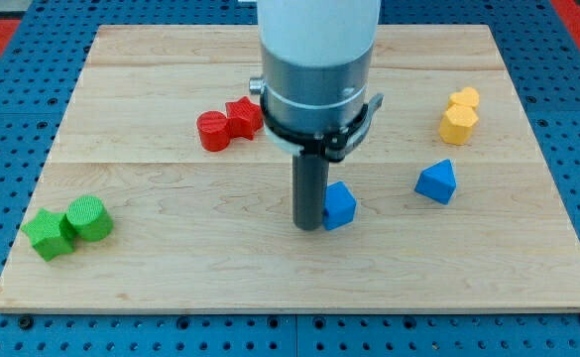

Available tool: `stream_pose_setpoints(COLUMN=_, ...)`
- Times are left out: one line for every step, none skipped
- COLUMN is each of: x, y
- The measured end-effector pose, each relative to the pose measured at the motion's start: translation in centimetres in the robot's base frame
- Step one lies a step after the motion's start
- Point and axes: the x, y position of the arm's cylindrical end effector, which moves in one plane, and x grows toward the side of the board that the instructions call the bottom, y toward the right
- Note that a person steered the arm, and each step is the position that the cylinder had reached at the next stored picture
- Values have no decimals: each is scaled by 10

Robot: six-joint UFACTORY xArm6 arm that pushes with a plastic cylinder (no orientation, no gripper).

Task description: Move your arm away from the blue cube

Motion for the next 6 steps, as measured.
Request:
stream_pose_setpoints(x=-13, y=2)
stream_pose_setpoints(x=-17, y=25)
stream_pose_setpoints(x=-19, y=78)
stream_pose_setpoints(x=-15, y=86)
stream_pose_setpoints(x=3, y=33)
stream_pose_setpoints(x=10, y=-11)
